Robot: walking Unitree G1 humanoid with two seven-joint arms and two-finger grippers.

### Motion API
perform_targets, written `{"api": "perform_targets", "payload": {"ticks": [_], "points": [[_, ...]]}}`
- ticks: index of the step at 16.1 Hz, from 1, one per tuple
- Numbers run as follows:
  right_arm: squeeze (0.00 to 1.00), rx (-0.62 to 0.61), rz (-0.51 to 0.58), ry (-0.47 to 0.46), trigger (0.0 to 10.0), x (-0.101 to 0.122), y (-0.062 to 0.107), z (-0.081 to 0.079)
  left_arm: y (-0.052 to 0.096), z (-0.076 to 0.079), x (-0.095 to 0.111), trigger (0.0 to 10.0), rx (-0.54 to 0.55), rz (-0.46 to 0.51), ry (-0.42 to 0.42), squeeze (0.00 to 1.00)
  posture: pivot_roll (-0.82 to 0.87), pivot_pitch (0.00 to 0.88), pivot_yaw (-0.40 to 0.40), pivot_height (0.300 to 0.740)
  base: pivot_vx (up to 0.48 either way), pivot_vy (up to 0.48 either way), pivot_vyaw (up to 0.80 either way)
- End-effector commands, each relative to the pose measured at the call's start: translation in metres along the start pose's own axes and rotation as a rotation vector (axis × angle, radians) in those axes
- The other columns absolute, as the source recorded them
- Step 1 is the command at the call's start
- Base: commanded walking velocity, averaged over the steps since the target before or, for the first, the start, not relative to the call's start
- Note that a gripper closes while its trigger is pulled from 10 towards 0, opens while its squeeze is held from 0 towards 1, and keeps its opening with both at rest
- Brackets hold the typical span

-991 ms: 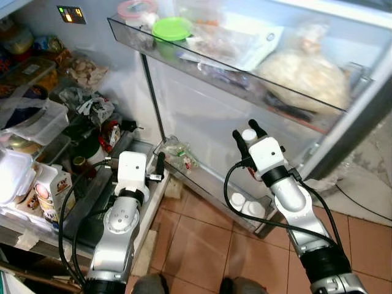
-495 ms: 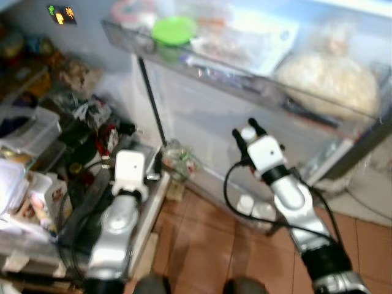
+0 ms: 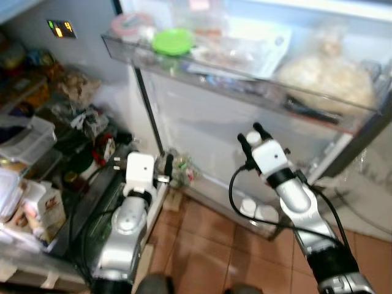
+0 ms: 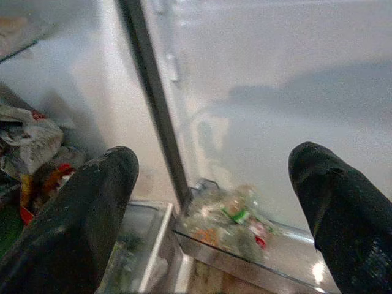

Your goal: Restocking fridge

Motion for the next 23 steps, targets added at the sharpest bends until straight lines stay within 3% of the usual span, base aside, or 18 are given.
{"api": "perform_targets", "payload": {"ticks": [1,6,11,15,20,23], "points": [[0.0,-0.012,0.061,0.013,10.0,0.016,-0.008,0.003,0.0,-0.007,-0.003,10.0,0.016,-0.011,-0.003,0.0,0.02,0.077,0.023,0.74,0.274,0.0,0.0],[0.0,-0.006,0.067,0.037,10.0,0.017,-0.009,0.004,-0.001,-0.006,-0.003,10.0,0.015,-0.008,0.0,0.0,0.02,0.074,0.022,0.74,0.164,0.0,0.0],[0.0,0.007,0.074,0.03,10.0,0.017,-0.01,0.002,-0.002,-0.009,-0.004,10.0,0.035,-0.019,-0.011,0.0,0.02,0.073,0.022,0.74,0.0,0.0,0.52],[0.0,0.082,0.092,-0.052,10.0,0.023,-0.015,-0.022,0.004,-0.041,-0.013,10.0,0.211,-0.073,-0.082,0.0,0.04,0.08,0.02,0.74,0.0,0.0,0.0],[0.0,0.131,0.103,-0.171,10.0,0.032,-0.032,-0.06,0.025,-0.075,-0.019,10.0,0.353,-0.109,-0.12,0.0,0.09,0.111,0.02,0.74,0.0,0.0,0.0],[0.0,0.116,0.07,-0.251,10.0,0.03,-0.039,-0.068,0.028,-0.08,-0.019,10.0,0.371,-0.114,-0.125,0.0,0.1,0.114,0.004,0.74,0.0,0.0,0.0]]}}
Point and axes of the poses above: a point about 5 cm out from each wrist's last joint towards the gripper, its own y axis pointing back from the gripper into the wrist, its own x axis along the axis of the wrist's last joint, z = x × y, the point moved 6 cm from there along -y, pointing out of the wrist towards the gripper, and after that the axes turned 2 degrees about -y, right-handed, at the moved point
